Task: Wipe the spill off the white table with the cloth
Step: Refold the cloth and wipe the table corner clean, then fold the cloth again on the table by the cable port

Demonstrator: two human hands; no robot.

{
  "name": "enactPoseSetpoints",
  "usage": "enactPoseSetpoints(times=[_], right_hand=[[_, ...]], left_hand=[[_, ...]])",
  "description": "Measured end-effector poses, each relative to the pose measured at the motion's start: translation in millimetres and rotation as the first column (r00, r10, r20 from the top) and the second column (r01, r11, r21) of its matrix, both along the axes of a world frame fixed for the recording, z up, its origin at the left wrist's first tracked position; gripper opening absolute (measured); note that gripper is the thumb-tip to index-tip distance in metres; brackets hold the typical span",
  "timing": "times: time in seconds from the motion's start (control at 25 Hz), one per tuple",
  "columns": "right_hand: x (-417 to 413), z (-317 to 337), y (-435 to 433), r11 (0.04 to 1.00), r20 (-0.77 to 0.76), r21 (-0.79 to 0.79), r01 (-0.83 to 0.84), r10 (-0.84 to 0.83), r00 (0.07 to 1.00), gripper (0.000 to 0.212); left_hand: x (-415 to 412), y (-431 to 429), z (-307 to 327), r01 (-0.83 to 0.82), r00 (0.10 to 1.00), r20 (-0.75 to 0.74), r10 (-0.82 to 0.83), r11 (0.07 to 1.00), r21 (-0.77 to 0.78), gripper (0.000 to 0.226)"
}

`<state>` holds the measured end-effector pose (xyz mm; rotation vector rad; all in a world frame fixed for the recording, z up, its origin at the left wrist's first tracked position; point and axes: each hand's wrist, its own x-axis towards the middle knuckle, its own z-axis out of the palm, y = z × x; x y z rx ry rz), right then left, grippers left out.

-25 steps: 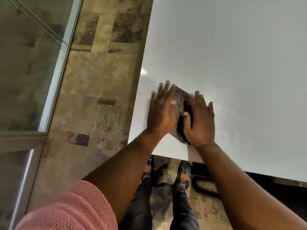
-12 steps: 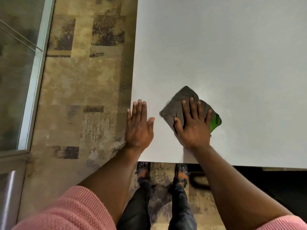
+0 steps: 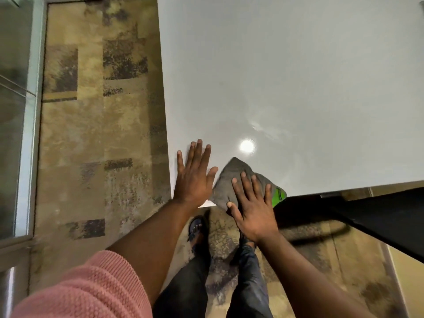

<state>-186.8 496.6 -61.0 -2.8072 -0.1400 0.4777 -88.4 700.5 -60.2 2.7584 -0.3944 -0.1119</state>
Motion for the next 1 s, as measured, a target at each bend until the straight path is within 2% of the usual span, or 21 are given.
enactPoseSetpoints(times=[0.08, 0.16, 0.24, 0.4, 0.52, 0.6, 0.68, 0.84, 1.0], right_hand=[[-3, 10, -3, 0.996, -0.009, 0.084, 0.013, -0.012, 1.000, 0.063], [-3, 19, -17, 0.985, 0.057, 0.105, 0.139, -0.145, 0.988, 0.058], [-4, 26, -35, 0.960, 0.125, 0.057, 0.275, -0.280, 0.952, 0.050], [-8, 28, -49, 0.952, 0.139, -0.052, 0.301, -0.292, 0.946, 0.046], [-12, 26, -45, 0.943, 0.068, -0.063, 0.326, -0.322, 0.944, 0.058], [-15, 26, -38, 0.944, 0.050, -0.078, 0.321, -0.318, 0.947, 0.063], [-14, 26, -31, 0.938, 0.082, -0.060, 0.341, -0.336, 0.938, 0.055], [-12, 28, -24, 0.925, 0.129, 0.022, 0.379, -0.379, 0.916, 0.025], [-4, 50, -24, 0.886, 0.117, 0.083, 0.455, -0.463, 0.879, 0.020]], left_hand=[[-20, -10, 12, 0.192, 0.981, 0.031, -0.193, 0.981, 0.018, 0.054], [-32, -16, 20, 0.339, 0.940, 0.029, -0.341, 0.939, 0.055, 0.043], [-30, -24, 27, 0.392, 0.919, 0.003, -0.394, 0.917, 0.073, 0.038], [-6, -55, 34, 0.493, 0.870, -0.105, -0.482, 0.851, 0.182, 0.049], [10, -66, 37, 0.522, 0.853, -0.156, -0.499, 0.806, 0.280, 0.051], [13, -63, 40, 0.496, 0.868, -0.147, -0.474, 0.817, 0.295, 0.046], [13, -61, 42, 0.466, 0.885, -0.135, -0.447, 0.828, 0.312, 0.039], [12, -59, 42, 0.458, 0.888, -0.156, -0.432, 0.805, 0.377, 0.028], [17, -58, 61, 0.488, 0.873, -0.190, -0.449, 0.802, 0.346, 0.024]])
